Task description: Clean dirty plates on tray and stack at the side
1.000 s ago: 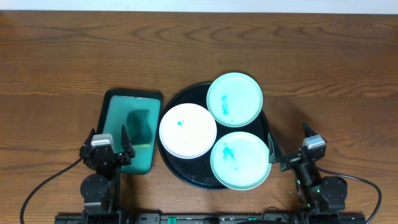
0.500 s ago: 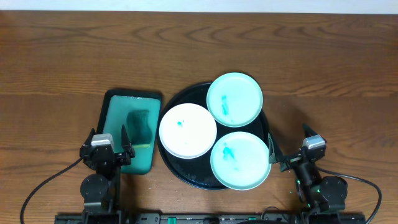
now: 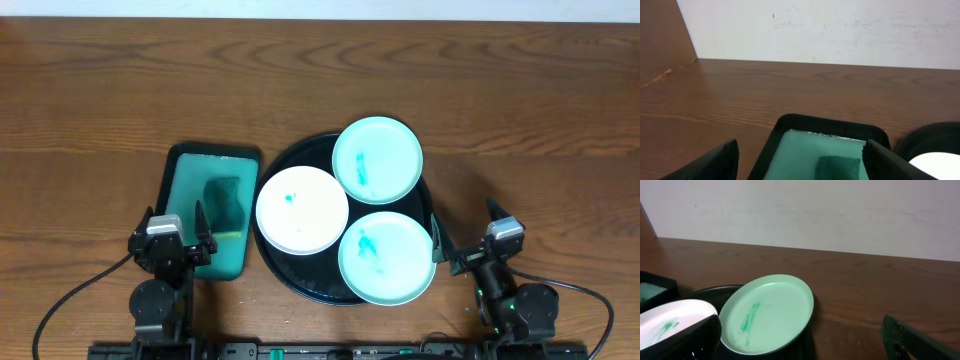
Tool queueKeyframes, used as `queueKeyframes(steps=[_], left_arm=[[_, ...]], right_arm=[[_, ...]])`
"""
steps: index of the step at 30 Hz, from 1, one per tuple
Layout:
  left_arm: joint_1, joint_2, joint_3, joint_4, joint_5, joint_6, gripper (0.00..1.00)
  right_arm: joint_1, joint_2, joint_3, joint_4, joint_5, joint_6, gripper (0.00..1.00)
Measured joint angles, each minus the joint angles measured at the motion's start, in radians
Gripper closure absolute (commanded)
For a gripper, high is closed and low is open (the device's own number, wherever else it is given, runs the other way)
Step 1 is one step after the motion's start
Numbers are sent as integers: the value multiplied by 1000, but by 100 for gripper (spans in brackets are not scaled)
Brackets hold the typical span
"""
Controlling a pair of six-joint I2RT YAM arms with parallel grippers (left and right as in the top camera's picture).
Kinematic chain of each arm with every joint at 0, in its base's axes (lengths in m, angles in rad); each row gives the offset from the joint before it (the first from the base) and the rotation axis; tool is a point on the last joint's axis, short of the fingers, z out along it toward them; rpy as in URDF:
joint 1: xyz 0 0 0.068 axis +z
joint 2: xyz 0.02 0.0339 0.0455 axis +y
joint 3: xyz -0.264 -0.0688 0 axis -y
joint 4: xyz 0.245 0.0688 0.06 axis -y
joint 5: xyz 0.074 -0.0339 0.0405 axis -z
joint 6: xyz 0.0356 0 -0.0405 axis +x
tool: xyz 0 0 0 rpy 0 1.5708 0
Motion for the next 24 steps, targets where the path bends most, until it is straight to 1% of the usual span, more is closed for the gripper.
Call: queueKeyframes(steps=[9,15,19,24], left_arm=[[0,0,0,0,0,0,20],[0,0,0,0,0,0,21],[0,0,0,0,0,0,21],[0,0,0,0,0,0,21]], right_arm=[[0,0,0,6,20,0,1],[0,3,14,5,-29,32,1],[0,35,105,-36,-59,50,1],[0,210,303,-122,-79,54,1]])
